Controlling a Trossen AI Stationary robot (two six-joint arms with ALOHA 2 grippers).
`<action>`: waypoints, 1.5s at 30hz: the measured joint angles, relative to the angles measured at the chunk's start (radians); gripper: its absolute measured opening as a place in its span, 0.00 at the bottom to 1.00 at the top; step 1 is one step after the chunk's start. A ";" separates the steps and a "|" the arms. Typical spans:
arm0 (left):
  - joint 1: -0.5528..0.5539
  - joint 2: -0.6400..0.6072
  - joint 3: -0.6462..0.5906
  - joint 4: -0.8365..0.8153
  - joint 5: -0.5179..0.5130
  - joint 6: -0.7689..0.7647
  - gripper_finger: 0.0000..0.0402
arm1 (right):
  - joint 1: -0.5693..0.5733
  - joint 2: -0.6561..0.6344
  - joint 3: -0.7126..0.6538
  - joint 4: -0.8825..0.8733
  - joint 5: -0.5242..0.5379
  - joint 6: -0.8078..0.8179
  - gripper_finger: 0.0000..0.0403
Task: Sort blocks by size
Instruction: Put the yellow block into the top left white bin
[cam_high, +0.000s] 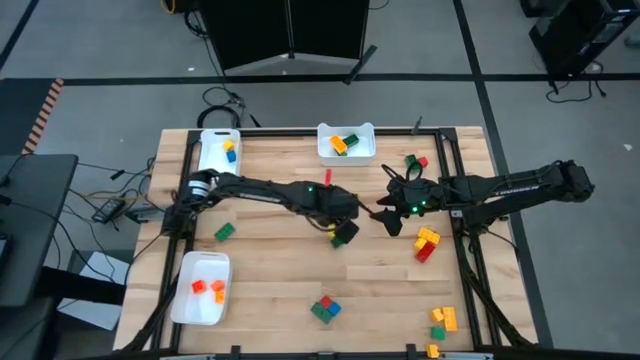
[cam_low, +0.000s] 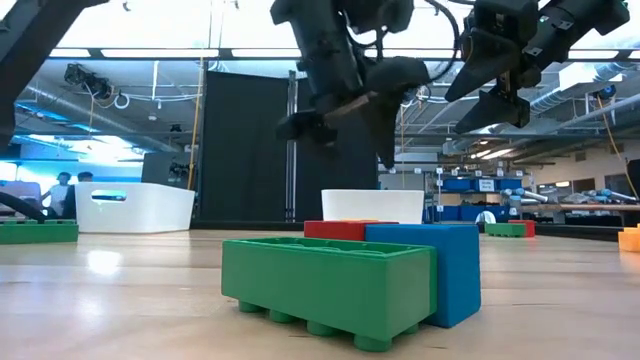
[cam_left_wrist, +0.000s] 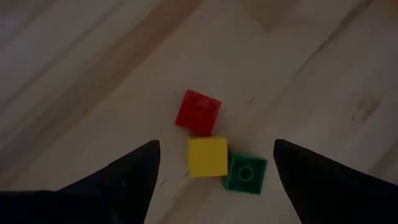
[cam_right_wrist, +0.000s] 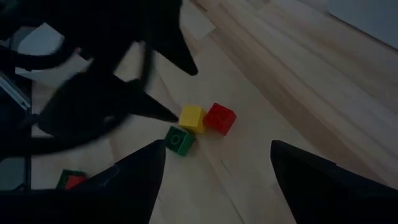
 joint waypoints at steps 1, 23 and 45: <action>0.003 0.015 0.014 0.002 0.015 -0.001 0.80 | 0.000 0.000 0.000 0.000 0.000 0.000 0.75; -0.003 0.055 -0.024 -0.023 0.054 -0.020 0.80 | 0.013 -0.080 0.000 -0.118 0.004 -0.049 0.76; -0.005 0.064 -0.086 0.079 0.038 -0.020 0.79 | 0.043 -0.152 0.000 -0.209 0.006 -0.016 0.75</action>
